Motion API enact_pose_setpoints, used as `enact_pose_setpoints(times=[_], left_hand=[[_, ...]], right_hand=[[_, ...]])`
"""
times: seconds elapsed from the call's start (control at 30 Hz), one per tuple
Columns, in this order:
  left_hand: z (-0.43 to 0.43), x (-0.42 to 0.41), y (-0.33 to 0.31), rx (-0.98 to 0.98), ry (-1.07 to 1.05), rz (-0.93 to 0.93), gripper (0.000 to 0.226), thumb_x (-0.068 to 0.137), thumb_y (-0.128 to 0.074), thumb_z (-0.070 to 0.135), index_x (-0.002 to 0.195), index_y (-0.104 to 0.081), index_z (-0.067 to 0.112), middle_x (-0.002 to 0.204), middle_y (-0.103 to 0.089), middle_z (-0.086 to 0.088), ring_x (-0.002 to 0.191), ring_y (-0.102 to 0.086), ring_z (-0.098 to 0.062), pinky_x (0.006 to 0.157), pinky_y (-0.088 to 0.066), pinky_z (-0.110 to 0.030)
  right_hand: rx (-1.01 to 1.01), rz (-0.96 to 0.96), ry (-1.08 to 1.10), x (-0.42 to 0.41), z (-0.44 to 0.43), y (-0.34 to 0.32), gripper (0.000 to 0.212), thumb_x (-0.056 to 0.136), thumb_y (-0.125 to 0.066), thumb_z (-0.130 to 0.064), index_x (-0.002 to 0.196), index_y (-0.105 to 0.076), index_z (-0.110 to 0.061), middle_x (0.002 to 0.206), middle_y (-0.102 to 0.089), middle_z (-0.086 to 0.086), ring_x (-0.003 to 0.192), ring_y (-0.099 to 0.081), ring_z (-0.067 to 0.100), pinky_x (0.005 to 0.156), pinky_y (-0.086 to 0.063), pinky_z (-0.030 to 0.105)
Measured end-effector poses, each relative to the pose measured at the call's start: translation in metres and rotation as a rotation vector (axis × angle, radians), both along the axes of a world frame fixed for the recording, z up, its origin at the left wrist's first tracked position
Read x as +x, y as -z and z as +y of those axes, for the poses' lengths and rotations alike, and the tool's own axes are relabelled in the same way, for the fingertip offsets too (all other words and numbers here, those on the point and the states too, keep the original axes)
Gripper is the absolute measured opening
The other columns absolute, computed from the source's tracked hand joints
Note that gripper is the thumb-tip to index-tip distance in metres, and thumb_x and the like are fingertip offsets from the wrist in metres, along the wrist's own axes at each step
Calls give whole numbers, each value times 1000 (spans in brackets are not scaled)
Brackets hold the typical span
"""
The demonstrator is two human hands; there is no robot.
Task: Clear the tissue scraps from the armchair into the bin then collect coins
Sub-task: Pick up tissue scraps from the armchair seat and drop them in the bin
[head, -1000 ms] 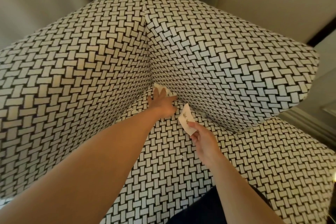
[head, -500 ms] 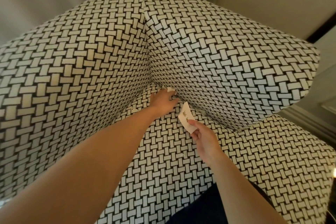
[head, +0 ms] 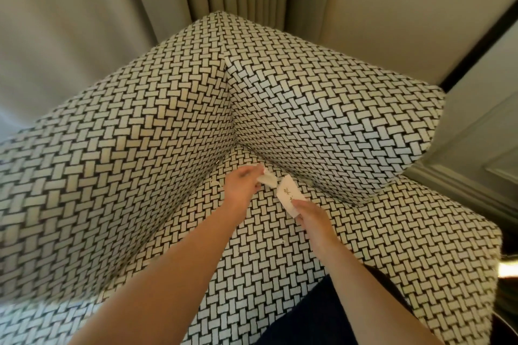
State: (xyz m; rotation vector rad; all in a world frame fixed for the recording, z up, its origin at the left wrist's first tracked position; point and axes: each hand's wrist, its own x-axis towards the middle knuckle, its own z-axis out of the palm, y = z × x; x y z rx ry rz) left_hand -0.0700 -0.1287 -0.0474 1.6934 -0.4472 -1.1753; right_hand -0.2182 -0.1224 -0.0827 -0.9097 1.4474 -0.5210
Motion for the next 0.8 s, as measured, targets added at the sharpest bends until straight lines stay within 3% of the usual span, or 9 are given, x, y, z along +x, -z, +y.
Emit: enact_pose_setpoints(times=[0.07, 0.13, 0.37, 0.47, 0.53, 0.63, 0.7, 0.8], left_hand=[[8, -16, -9, -13, -32, 105, 13, 89, -61, 19, 87, -64, 6, 91, -67, -7, 88, -64, -15, 83, -55, -30], [14, -33, -14, -28, -33, 165, 15, 89, -62, 18, 83, -61, 5, 91, -68, -9, 90, -65, -18, 83, -55, -31], [25, -105, -34, -93, 42, 301, 18, 85, -64, 2, 94, -49, 6, 113, -62, -19, 88, -66, -20, 69, -58, -24], [30, -144, -46, -94, 89, 351, 30, 83, -64, -3, 103, -45, 9, 117, -57, -19, 90, -65, -22, 71, -58, -27], [34, -168, -55, -95, 115, 389, 37, 83, -64, -6, 110, -43, 8, 111, -56, -17, 86, -64, -21, 76, -56, -31], [44, -213, -65, -89, 214, 442, 45, 83, -63, -7, 118, -39, 9, 101, -58, -12, 85, -63, -19, 75, -55, -29], [51, -241, -65, -63, 285, 450, 51, 83, -64, -6, 122, -38, 11, 97, -59, -7, 87, -63, -18, 75, -55, -28], [63, -286, -56, 11, 395, 441, 54, 83, -65, -4, 130, -40, 4, 99, -59, -7, 90, -63, -19, 84, -54, -32]], right_hand=[[-96, 148, -62, -10, 7, -8, 32, 96, -49, -16, 126, -55, -7, 121, -57, 9, 87, -55, 13, 70, -50, 22], [-154, 200, -85, -24, 9, -19, 34, 95, -51, -14, 128, -54, -12, 120, -55, 5, 72, -52, 6, 53, -43, 11], [-320, 322, -63, -115, 18, -70, 31, 93, -54, -14, 123, -59, -19, 113, -54, -1, 52, -42, 5, 38, -32, 10], [-356, 390, -6, -163, 35, -92, 31, 94, -53, -15, 123, -58, -21, 127, -51, -1, 58, -54, 13, 47, -44, 19], [-367, 424, 23, -190, 46, -102, 29, 94, -53, -18, 123, -59, -21, 132, -49, -4, 81, -61, 18, 69, -51, 27], [-362, 441, 127, -235, 64, -111, 26, 93, -53, -19, 117, -60, -24, 126, -51, -9, 113, -55, 21, 98, -44, 37], [-347, 426, 215, -263, 75, -114, 24, 93, -54, -18, 114, -61, -26, 122, -51, -9, 116, -52, 17, 100, -43, 37], [-354, 420, 334, -303, 97, -119, 25, 94, -52, -14, 116, -62, -18, 119, -51, -5, 103, -50, 8, 83, -44, 20]])
